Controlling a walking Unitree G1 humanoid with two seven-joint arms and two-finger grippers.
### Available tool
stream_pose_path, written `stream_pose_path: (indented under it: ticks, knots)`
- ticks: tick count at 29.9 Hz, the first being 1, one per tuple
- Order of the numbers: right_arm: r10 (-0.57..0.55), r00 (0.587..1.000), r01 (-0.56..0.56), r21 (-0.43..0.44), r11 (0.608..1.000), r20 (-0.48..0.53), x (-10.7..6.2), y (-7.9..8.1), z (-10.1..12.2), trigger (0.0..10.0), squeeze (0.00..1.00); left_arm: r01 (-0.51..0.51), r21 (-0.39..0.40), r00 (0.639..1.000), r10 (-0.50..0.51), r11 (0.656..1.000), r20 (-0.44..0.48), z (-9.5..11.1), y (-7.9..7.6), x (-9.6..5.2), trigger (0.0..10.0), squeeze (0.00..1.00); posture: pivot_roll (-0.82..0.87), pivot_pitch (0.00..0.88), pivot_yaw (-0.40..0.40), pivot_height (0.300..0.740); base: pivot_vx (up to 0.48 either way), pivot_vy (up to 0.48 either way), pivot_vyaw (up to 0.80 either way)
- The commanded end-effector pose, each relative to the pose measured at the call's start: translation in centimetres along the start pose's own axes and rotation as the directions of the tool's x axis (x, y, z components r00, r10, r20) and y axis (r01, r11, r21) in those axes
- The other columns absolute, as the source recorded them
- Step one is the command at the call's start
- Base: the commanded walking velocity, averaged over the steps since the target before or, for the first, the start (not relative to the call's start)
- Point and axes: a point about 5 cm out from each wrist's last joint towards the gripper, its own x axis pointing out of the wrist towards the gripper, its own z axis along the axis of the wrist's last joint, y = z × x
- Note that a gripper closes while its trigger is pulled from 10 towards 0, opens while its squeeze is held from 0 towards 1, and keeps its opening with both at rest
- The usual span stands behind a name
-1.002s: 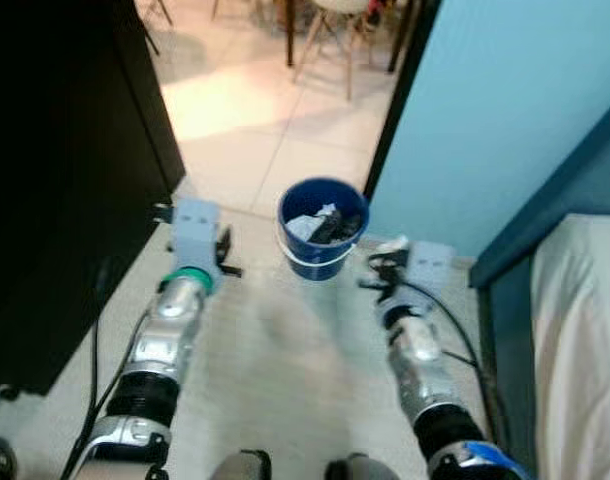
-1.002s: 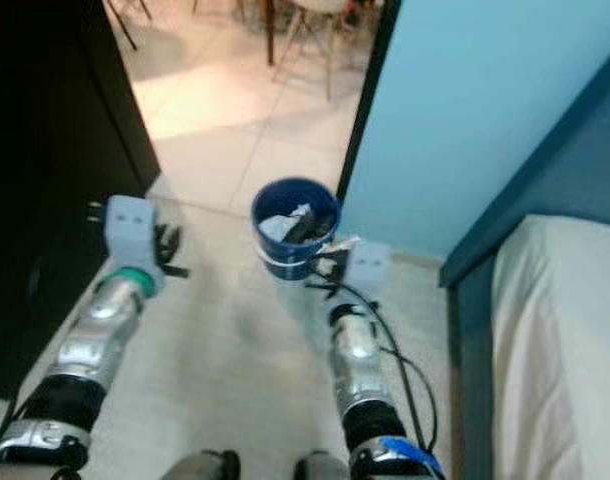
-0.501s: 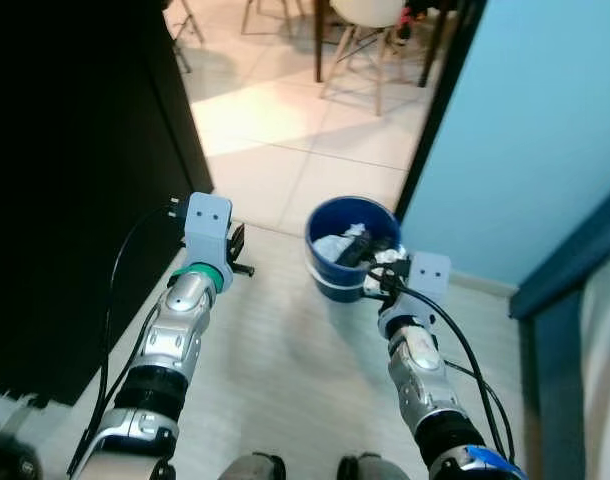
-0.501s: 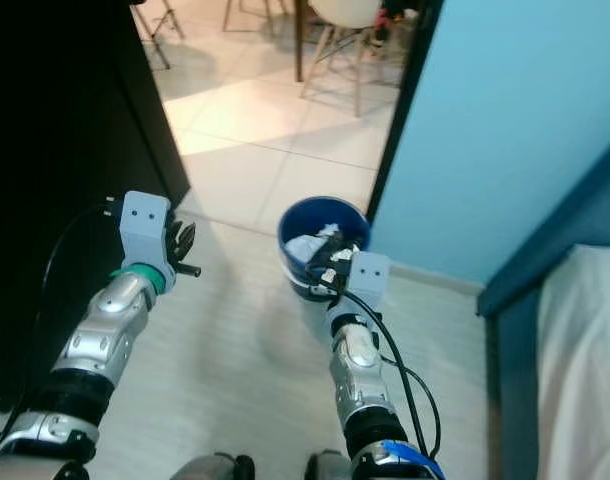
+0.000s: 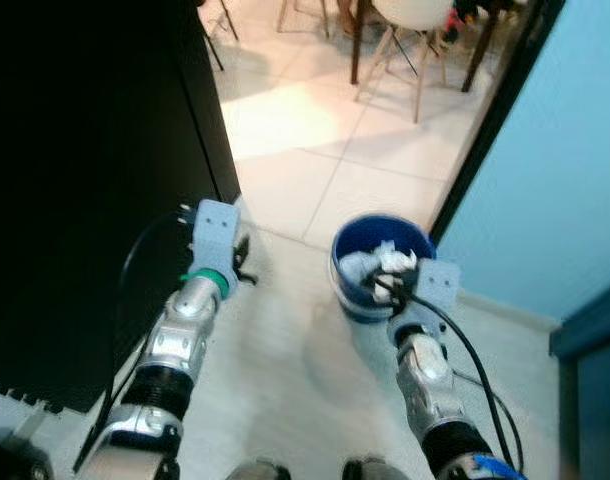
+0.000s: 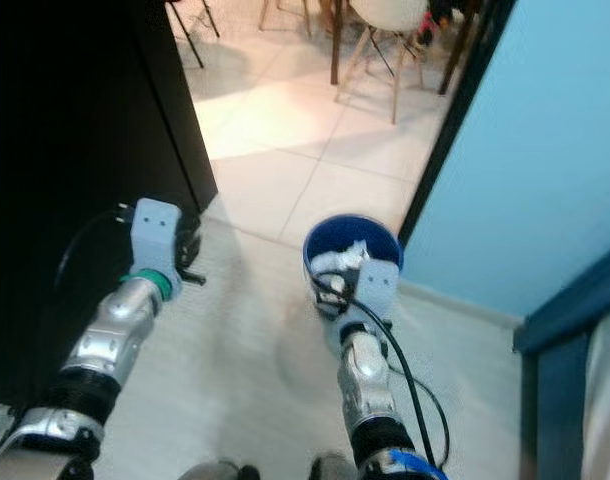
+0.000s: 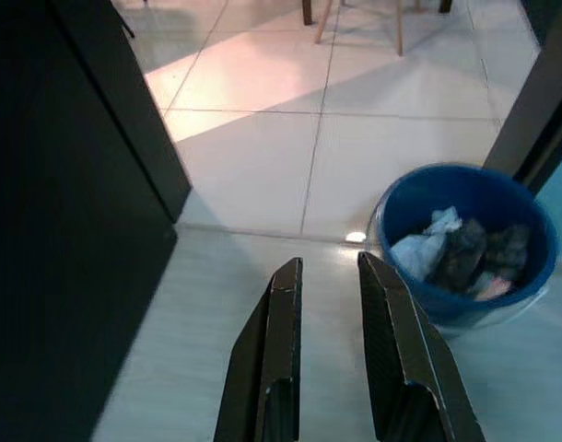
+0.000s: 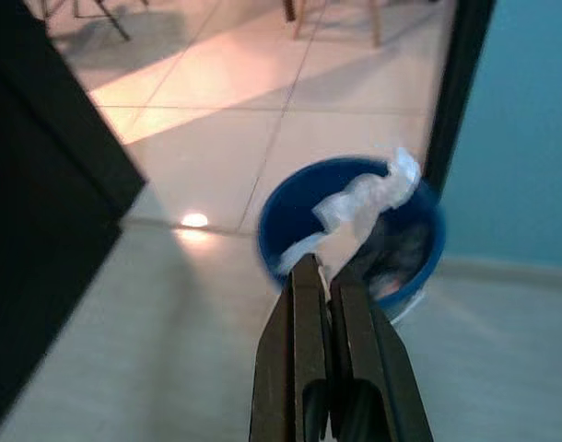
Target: Clean up the room
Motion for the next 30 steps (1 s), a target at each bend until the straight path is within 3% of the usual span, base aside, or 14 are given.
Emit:
stream_pose_path:
  ticks: [1, 17, 30]
  knots:
    - [0.004, 1.000, -0.003, 0.022, 1.000, -0.023, -0.3, 0.5, -0.6, 10.0, 0.00, -0.026, -0.010, 0.998, 0.025, 1.000, -0.050, -1.6, 0.7, -0.5, 10.0, 0.00, 0.09, 0.066, 0.100, 0.740, 0.319, 0.000, -0.80]
    - [-0.025, 1.000, 0.025, 0.020, 0.999, -0.015, -0.6, -0.2, -0.8, 10.0, 0.00, 0.011, -0.004, 0.999, -0.011, 1.000, -0.039, -1.6, -0.2, 0.0, 10.0, 0.00, 0.08, 0.069, 0.120, 0.740, 0.317, 0.000, -0.80]
    - [-0.006, 1.000, 0.006, 0.026, 1.000, -0.016, -0.8, 0.2, -1.0, 10.0, 0.00, 0.014, 0.013, 1.000, -0.014, 1.000, -0.026, -1.6, -0.3, -0.1, 10.0, 0.00, 0.08, 0.073, 0.107, 0.740, 0.316, 0.000, 0.00]
